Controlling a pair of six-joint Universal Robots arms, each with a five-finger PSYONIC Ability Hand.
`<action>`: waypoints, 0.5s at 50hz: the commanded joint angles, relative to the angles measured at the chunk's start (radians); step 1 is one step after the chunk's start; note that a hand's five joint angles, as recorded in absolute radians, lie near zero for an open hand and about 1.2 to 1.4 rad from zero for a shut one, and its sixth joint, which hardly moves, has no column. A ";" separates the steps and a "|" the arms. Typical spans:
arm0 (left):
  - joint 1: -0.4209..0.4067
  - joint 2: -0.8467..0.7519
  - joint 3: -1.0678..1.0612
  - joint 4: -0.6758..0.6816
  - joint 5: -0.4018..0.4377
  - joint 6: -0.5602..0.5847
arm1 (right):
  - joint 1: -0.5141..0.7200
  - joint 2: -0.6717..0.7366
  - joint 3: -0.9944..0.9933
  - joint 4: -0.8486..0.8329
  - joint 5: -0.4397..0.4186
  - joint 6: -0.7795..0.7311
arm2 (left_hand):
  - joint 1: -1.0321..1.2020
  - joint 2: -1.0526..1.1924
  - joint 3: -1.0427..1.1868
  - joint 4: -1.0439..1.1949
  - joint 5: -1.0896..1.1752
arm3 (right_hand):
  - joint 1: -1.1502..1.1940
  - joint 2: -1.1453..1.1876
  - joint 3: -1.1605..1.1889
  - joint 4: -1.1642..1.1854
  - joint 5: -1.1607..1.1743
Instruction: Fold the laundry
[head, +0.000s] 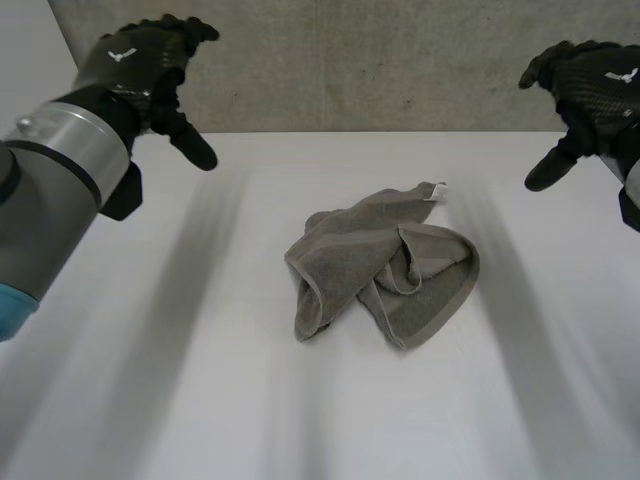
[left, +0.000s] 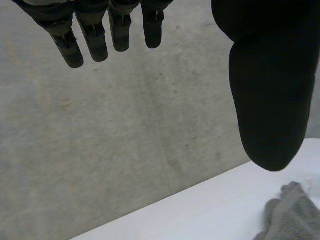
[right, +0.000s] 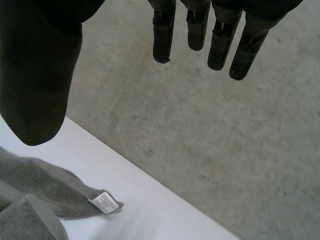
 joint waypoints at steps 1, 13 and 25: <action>0.000 -0.008 0.036 -0.058 -0.054 0.014 | 0.009 0.049 -0.127 0.150 0.102 0.061 | 0.005 0.010 0.009 0.009 -0.022 | -0.192 -0.081 -0.065 -0.090 -0.069; 0.000 -0.002 0.022 -0.063 -0.051 0.034 | 0.011 0.047 -0.122 0.152 0.121 0.066 | 0.005 0.010 0.009 0.009 -0.022 | -0.192 -0.081 -0.065 -0.090 -0.069; -0.003 -0.010 0.003 -0.049 -0.043 0.041 | 0.020 0.046 -0.119 0.158 0.103 0.034 | -0.001 0.004 0.004 0.004 -0.028 | -0.192 -0.081 -0.065 -0.090 -0.069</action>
